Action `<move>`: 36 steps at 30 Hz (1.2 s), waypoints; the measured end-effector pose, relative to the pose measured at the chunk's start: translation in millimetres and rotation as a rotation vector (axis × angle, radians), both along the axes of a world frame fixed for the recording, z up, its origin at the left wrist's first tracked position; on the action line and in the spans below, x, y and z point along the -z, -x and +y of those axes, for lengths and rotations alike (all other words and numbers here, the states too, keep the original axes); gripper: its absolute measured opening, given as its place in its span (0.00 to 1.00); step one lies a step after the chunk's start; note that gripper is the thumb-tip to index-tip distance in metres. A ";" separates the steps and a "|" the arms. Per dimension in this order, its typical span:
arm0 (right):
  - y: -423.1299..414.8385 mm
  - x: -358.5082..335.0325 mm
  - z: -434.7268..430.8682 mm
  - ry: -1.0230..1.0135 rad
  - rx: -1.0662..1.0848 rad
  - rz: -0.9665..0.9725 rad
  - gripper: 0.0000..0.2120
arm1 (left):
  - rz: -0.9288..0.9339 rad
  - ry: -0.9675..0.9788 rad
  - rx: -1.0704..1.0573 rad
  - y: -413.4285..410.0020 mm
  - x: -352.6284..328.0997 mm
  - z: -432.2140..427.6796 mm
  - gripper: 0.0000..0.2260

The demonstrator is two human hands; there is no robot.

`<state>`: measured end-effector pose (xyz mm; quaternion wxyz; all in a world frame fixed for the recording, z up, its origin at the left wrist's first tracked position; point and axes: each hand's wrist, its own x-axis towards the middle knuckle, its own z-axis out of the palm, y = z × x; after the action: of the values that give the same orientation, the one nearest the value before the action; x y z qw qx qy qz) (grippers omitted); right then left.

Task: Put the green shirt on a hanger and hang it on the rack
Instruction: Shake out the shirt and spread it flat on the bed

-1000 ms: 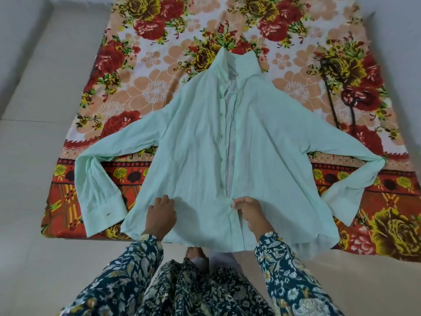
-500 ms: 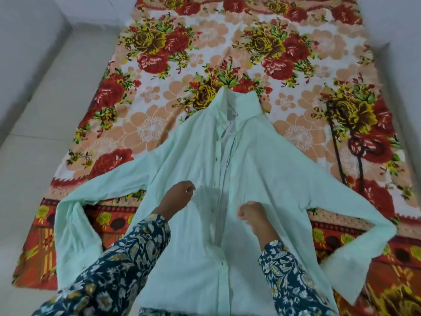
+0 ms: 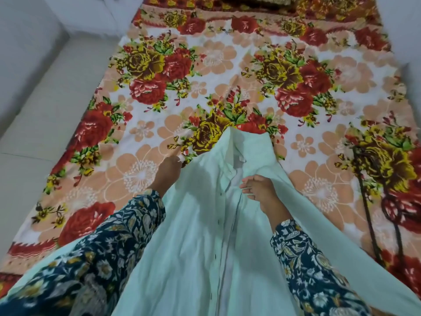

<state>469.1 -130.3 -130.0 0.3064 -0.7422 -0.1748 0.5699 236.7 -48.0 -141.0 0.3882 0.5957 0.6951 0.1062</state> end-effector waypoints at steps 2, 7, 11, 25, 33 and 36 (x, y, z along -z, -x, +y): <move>3.6 9.8 26.2 -0.011 -0.038 0.038 0.07 | -0.013 0.141 0.013 -1.3 12.4 16.5 0.13; 22.9 32.3 76.9 -0.024 -0.366 -0.375 0.35 | -0.180 0.423 -0.166 0.7 25.5 37.9 0.10; 28.0 36.5 103.2 -0.039 -0.474 -0.430 0.29 | -0.220 0.554 0.014 15.7 25.9 43.3 0.14; 6.8 24.3 143.1 -0.078 -0.058 -0.111 0.15 | -0.585 0.862 0.018 63.2 9.9 49.5 0.20; 12.1 39.6 151.3 -0.076 -0.048 -0.049 0.17 | -0.462 0.541 -0.071 81.9 12.5 81.5 0.10; 21.0 44.9 152.6 -0.048 -0.060 -0.029 0.16 | 0.074 0.240 0.121 75.7 22.1 89.3 0.10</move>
<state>448.1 22.3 -174.9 0.3044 -0.7372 -0.2150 0.5636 161.0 41.3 -163.1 0.4365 0.5892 0.6796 -0.0233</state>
